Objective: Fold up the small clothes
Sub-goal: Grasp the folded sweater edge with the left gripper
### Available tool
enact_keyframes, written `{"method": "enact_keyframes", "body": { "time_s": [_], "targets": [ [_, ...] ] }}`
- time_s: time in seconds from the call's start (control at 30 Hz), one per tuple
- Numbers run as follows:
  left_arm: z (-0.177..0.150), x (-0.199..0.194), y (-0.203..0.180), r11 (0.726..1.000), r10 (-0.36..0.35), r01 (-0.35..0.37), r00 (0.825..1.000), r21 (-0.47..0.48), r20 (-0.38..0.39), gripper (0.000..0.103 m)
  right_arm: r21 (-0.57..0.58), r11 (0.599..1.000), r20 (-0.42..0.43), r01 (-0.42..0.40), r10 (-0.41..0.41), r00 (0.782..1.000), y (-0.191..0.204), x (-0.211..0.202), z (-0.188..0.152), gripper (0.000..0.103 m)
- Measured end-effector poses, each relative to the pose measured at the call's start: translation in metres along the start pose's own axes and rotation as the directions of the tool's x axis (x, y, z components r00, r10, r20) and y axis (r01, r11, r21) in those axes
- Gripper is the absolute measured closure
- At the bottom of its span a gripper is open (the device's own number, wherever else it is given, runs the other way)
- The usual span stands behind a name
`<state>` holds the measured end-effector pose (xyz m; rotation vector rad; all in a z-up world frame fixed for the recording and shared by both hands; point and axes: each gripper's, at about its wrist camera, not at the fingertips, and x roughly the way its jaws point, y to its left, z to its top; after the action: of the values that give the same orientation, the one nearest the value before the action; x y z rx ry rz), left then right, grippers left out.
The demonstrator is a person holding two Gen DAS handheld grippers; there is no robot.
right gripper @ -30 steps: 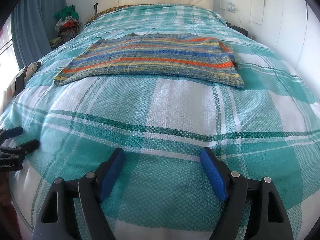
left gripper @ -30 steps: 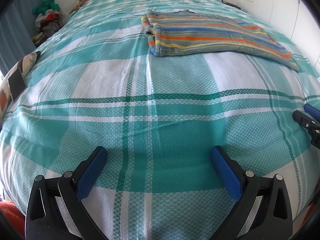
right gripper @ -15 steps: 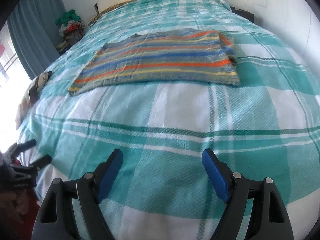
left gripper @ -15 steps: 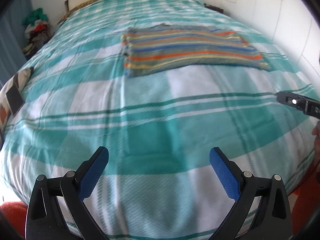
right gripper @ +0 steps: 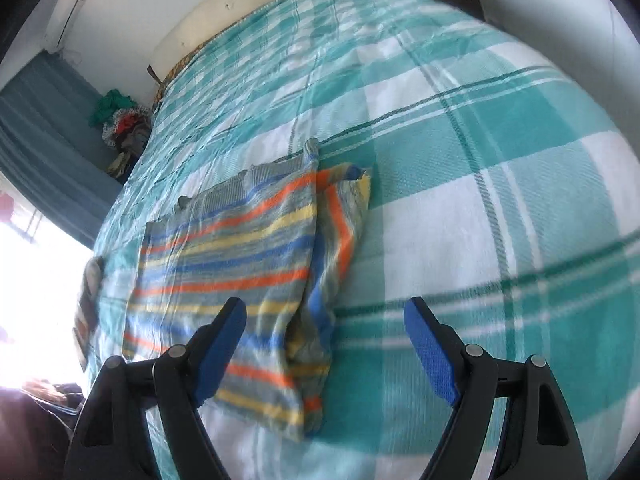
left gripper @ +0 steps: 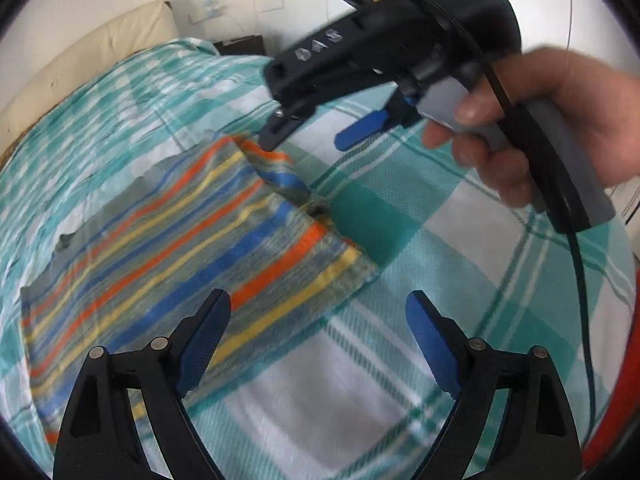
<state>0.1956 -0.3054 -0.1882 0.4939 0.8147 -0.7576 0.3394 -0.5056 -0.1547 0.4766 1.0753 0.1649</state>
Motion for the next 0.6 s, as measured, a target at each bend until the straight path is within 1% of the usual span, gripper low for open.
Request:
{"method": "enact_keyframes", "body": {
  "time_s": [0.03, 0.07, 0.1, 0.17, 0.2, 0.23, 0.27, 0.3, 0.33, 0.37, 0.4, 0.43, 0.47, 0.53, 0.6],
  "targets": [
    [0.003, 0.014, -0.001, 1.000, 0.003, -0.003, 1.000, 0.007, -0.024, 0.012, -0.001, 1.000, -0.017, 0.009, -0.009, 1.000, -0.002, 0.010, 0.012, 0.023],
    [0.003, 0.024, -0.002, 1.000, 0.010, -0.010, 0.999, 0.014, -0.042, 0.012, -0.003, 1.000, -0.033, 0.000, -0.001, 0.999, -0.002, 0.019, 0.020, 0.023],
    [0.002, 0.033, -0.002, 1.000, 0.023, -0.022, 0.999, 0.019, -0.049, 0.010, -0.006, 1.000, -0.051, -0.017, 0.017, 0.999, -0.001, 0.029, 0.031, 0.023],
    [-0.001, 0.036, 0.000, 1.000, 0.010, -0.010, 1.000, -0.009, -0.007, 0.013, -0.013, 0.999, -0.076, -0.031, 0.030, 0.997, 0.003, 0.046, 0.047, 0.023],
    [-0.001, 0.036, 0.002, 0.999, -0.004, 0.004, 1.000, -0.032, 0.004, 0.031, -0.015, 0.999, -0.088, -0.029, 0.028, 0.996, 0.006, 0.056, 0.055, 0.024],
    [-0.001, 0.034, 0.003, 0.999, -0.005, 0.006, 1.000, -0.042, 0.011, 0.059, -0.016, 1.000, -0.089, -0.015, 0.014, 0.996, 0.009, 0.062, 0.061, 0.029],
    [0.001, 0.033, 0.001, 0.999, 0.005, -0.005, 1.000, -0.041, 0.017, 0.074, -0.015, 1.000, -0.084, -0.007, 0.006, 0.996, 0.012, 0.067, 0.064, 0.035],
    [0.004, 0.032, -0.001, 0.999, 0.030, -0.029, 0.999, -0.034, 0.017, 0.092, -0.013, 1.000, -0.080, -0.002, 0.001, 0.997, 0.015, 0.071, 0.069, 0.052],
    [0.005, 0.030, -0.001, 0.999, 0.035, -0.035, 0.999, -0.036, 0.017, 0.093, -0.015, 1.000, -0.081, 0.005, -0.006, 0.997, 0.021, 0.076, 0.073, 0.080],
    [0.004, 0.025, 0.003, 0.998, 0.027, -0.026, 0.999, -0.053, 0.023, 0.093, -0.023, 0.999, -0.083, 0.026, -0.028, 0.996, 0.025, 0.077, 0.075, 0.092],
    [0.003, 0.015, 0.008, 0.997, 0.021, -0.018, 0.999, -0.079, 0.037, 0.094, -0.041, 0.998, -0.070, 0.052, -0.055, 0.996, 0.034, 0.075, 0.076, 0.092],
    [0.000, 0.006, 0.015, 0.994, 0.023, -0.017, 0.998, -0.104, 0.053, 0.094, -0.074, 0.995, -0.034, 0.064, -0.067, 0.997, 0.048, 0.068, 0.076, 0.092],
    [-0.004, -0.007, 0.022, 0.991, 0.028, -0.019, 0.997, -0.134, 0.070, 0.094, -0.094, 0.994, -0.014, 0.059, -0.061, 0.998, 0.056, 0.061, 0.078, 0.092],
    [-0.016, -0.037, 0.043, 0.979, 0.045, -0.024, 0.994, -0.203, 0.103, 0.094, -0.148, 0.988, 0.029, 0.051, -0.047, 0.998, 0.086, 0.045, 0.077, 0.092],
    [-0.032, -0.068, 0.070, 0.957, 0.068, -0.030, 0.990, -0.288, 0.124, 0.094, -0.199, 0.980, 0.056, 0.016, -0.005, 0.998, 0.122, 0.033, 0.075, 0.092]
  ]
}}
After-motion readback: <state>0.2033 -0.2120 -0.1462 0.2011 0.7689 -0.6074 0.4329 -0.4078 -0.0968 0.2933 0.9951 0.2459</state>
